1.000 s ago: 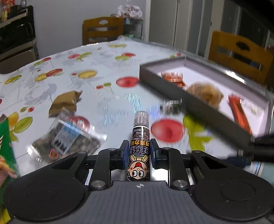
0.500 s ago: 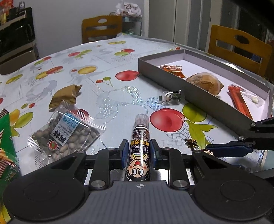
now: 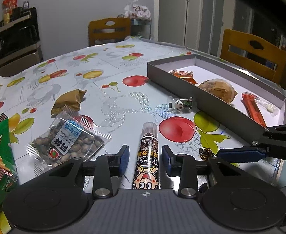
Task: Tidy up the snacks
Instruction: 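Lift the tube candy and brown candy and carry them over the white box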
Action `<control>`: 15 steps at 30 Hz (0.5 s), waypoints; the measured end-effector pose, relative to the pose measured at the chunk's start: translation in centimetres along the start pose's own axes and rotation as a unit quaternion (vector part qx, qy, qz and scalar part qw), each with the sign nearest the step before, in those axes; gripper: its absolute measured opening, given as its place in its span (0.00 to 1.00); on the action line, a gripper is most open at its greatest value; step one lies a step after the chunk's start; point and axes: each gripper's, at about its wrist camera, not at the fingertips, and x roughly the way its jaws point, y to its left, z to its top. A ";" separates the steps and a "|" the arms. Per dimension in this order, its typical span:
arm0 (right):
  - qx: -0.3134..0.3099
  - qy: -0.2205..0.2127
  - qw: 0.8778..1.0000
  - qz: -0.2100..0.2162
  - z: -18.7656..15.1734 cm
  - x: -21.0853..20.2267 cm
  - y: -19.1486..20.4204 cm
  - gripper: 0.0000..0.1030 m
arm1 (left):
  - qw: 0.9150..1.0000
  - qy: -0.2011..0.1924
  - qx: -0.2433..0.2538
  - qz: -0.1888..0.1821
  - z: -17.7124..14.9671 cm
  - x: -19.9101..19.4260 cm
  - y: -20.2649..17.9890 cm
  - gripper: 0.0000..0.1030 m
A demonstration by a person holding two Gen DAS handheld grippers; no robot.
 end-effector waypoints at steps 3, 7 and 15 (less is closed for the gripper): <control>0.000 0.000 1.000 -0.001 0.0 0.0 0.0 0.40 | 1.000 -0.001 0.002 -0.004 -0.1 -0.2 -0.1 0.27; -0.002 -0.003 1.000 -0.005 -0.1 -0.1 -0.1 0.27 | 1.000 -0.002 0.007 -0.001 -0.2 -0.4 -0.3 0.25; 0.004 -0.016 1.000 -0.006 0.0 -0.4 -0.4 0.23 | 1.000 -0.003 -0.003 0.005 -0.1 -0.6 -0.2 0.24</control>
